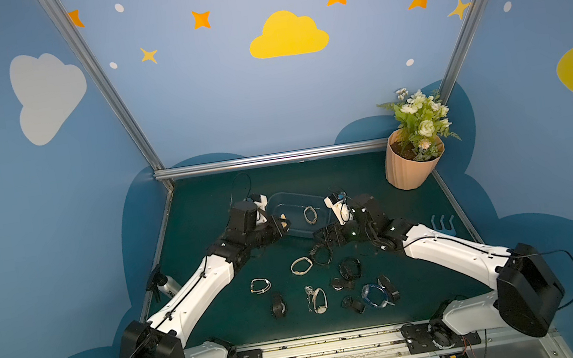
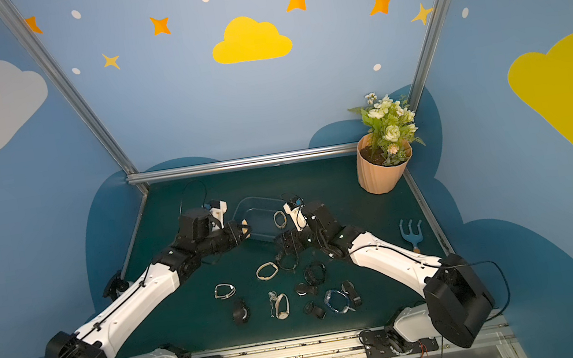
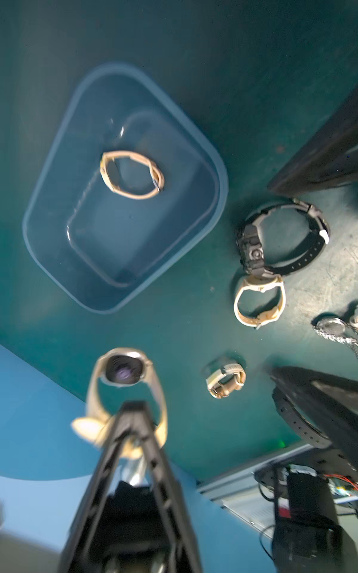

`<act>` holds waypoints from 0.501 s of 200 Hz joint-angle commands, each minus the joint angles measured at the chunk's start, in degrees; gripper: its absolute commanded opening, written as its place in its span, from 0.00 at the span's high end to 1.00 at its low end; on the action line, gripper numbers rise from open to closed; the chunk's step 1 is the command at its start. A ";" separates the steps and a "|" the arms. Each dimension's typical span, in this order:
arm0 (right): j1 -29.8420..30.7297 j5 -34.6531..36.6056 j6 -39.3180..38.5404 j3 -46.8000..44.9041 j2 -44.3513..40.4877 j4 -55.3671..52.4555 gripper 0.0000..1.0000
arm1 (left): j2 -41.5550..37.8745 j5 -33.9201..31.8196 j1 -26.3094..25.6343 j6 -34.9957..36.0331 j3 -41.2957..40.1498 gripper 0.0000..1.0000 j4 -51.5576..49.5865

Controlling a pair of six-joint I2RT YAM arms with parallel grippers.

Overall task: Put the watch into the storage box
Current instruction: Place the watch in the storage box.

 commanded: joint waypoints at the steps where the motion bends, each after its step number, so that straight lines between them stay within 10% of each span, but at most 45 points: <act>1: -1.66 2.20 2.60 0.44 -2.32 -0.99 0.13 | 6.39 0.29 -0.53 4.41 4.17 0.92 -2.35; 100: -7.78 3.07 6.70 -4.75 -8.98 -3.22 0.13 | 37.43 -14.50 -10.64 12.97 35.25 0.94 -17.84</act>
